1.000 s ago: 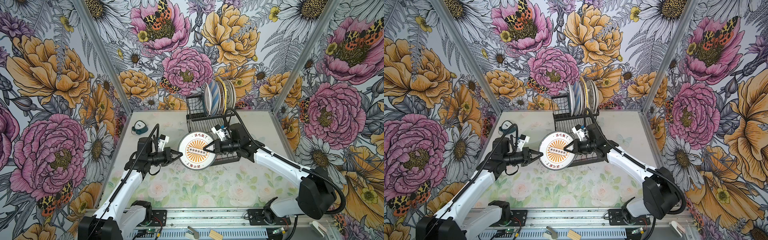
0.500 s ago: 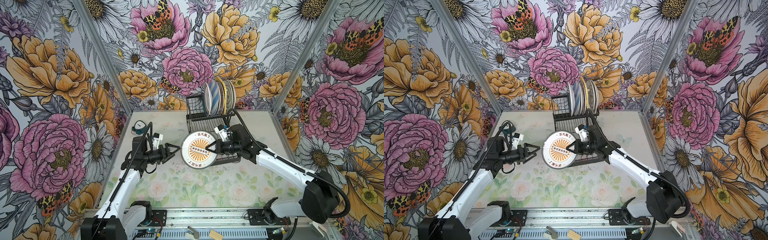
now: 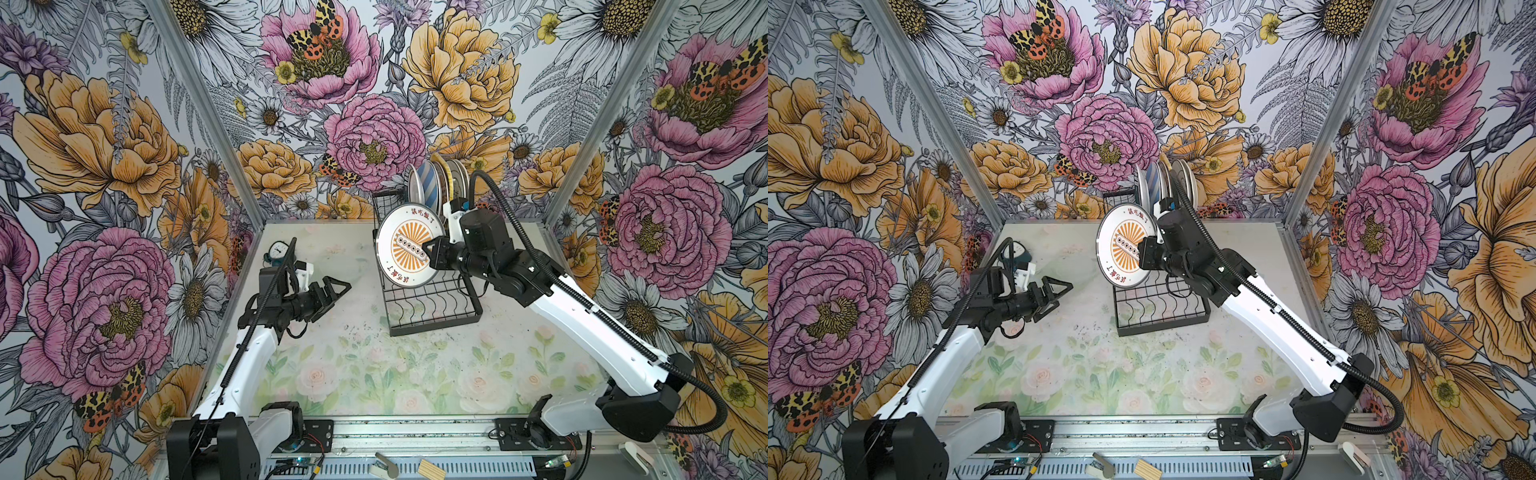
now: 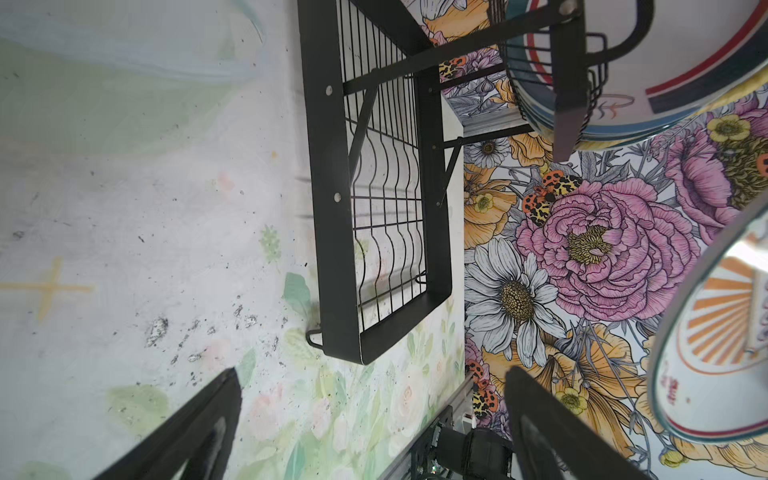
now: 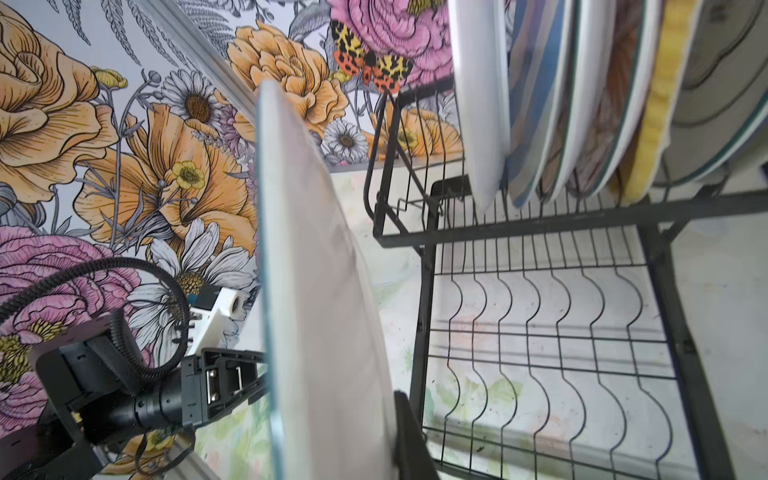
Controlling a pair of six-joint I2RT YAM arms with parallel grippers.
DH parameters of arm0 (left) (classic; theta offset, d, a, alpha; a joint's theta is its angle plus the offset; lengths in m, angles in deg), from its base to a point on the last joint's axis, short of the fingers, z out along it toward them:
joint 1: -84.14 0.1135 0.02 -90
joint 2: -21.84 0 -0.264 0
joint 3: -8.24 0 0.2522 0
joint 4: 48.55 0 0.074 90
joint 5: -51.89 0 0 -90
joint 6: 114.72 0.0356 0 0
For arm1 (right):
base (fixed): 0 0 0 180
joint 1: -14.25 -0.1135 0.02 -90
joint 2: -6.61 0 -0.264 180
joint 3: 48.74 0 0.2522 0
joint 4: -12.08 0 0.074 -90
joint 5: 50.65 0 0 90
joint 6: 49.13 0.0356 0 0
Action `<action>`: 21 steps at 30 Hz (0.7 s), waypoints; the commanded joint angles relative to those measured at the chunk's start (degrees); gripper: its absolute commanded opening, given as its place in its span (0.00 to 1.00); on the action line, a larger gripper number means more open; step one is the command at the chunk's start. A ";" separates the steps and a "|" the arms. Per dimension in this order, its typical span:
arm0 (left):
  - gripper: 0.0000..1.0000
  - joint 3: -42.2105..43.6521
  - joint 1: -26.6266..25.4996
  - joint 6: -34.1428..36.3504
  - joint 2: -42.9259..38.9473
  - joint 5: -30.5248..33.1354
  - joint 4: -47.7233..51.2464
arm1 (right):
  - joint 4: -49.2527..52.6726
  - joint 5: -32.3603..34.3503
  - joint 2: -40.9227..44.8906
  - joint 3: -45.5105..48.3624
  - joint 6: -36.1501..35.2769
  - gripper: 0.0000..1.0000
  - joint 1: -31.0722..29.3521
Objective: Load the plates into the dish rack
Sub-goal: 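Carry the sunburst plate with the right gripper to the rack's front slot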
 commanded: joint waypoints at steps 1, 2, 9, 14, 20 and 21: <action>0.99 -2.09 -0.76 2.44 1.03 3.02 0.02 | 3.70 14.73 -5.33 -8.14 -4.61 0.00 -1.60; 0.99 -2.42 -1.03 2.59 1.47 3.10 -0.10 | 3.85 16.93 -7.21 -10.93 -5.75 0.00 -1.56; 0.99 -3.26 -1.83 2.85 2.99 4.03 -0.60 | 3.72 30.82 -19.41 -28.08 -13.84 0.00 -4.39; 0.99 -2.86 -1.87 3.07 3.38 4.26 -0.82 | 3.61 37.30 -27.72 -39.55 -19.16 0.00 -4.43; 0.99 -2.44 -1.85 3.16 4.04 4.39 -1.21 | 3.60 41.55 -35.96 -49.84 -23.66 0.00 -4.31; 0.99 -2.42 -1.84 3.20 4.21 4.33 -1.30 | 3.60 42.05 -36.92 -51.07 -24.10 0.00 -4.20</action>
